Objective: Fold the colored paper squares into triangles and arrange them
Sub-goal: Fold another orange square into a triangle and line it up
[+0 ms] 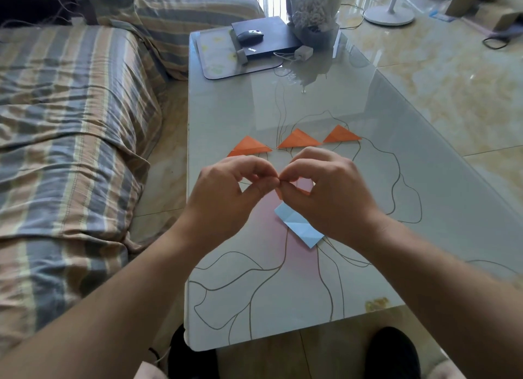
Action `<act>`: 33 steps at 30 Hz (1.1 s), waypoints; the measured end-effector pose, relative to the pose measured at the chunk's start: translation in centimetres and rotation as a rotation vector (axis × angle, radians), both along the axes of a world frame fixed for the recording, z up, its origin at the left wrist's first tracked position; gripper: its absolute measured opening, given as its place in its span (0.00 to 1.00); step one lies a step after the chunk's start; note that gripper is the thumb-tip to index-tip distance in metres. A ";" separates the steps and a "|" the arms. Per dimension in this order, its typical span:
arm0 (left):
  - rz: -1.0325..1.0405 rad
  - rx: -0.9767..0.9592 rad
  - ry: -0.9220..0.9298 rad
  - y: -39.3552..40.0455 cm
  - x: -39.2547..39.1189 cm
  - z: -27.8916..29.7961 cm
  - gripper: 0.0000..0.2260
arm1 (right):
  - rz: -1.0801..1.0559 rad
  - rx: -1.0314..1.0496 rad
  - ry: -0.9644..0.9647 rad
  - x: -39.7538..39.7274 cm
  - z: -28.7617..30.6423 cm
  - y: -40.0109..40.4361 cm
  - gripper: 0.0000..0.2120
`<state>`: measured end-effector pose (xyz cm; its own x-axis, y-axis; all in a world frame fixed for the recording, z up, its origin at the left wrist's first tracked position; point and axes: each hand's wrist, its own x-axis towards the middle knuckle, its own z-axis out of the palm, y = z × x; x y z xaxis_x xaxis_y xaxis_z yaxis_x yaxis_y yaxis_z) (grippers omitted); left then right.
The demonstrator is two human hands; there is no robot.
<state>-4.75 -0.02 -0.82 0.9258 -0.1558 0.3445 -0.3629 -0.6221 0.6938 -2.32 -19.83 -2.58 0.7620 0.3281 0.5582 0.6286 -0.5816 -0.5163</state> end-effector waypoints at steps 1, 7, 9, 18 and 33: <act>0.006 0.018 -0.016 0.0 0.0 -0.1 0.01 | 0.004 0.008 -0.003 -0.1 0.1 0.1 0.02; 0.132 -0.214 0.100 0.5 0.7 0.3 0.06 | -0.026 0.044 0.019 0.4 0.8 -0.4 0.09; 0.171 -0.289 0.111 1.1 1.1 0.4 0.07 | -0.050 0.018 0.018 0.9 0.8 -1.1 0.04; 0.214 -0.353 0.047 3.3 1.5 0.7 0.04 | -0.285 -0.006 0.188 2.6 1.4 -4.6 0.06; 0.032 0.099 0.088 0.8 0.2 0.1 0.07 | 0.010 -0.003 0.212 1.2 0.5 -1.6 0.09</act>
